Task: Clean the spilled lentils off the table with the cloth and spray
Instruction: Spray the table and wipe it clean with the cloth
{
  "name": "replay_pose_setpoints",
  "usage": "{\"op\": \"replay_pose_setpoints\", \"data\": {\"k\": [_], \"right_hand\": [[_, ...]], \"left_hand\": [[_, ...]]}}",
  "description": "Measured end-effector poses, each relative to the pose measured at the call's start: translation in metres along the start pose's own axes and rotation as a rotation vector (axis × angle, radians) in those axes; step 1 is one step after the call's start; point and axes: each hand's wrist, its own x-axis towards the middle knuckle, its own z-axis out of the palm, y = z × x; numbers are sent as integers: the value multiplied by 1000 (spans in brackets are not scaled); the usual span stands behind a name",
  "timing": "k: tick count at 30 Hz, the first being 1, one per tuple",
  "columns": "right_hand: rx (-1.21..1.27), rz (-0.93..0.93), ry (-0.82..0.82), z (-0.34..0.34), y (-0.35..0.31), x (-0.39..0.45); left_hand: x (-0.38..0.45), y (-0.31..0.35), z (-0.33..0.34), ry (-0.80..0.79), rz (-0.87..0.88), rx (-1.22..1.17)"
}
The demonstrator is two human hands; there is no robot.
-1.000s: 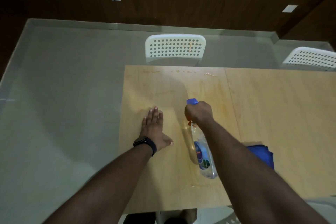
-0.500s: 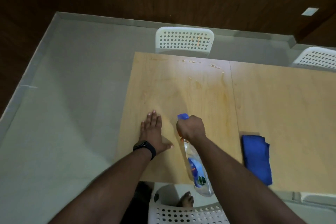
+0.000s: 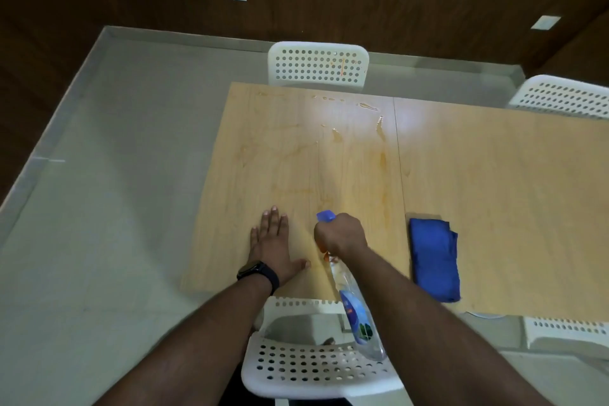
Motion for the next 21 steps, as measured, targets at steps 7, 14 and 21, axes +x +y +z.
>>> {"op": "replay_pose_setpoints", "data": {"k": [7, 14, 21], "right_hand": [[63, 15, 56, 5, 26, -10], [529, -1, 97, -76, 70, 0], [734, -242, 212, -189, 112, 2]], "left_hand": [[-4, 3, 1, -45, 37, 26], [0, 74, -13, -36, 128, 30], [17, 201, -4, -57, 263, 68]]}}
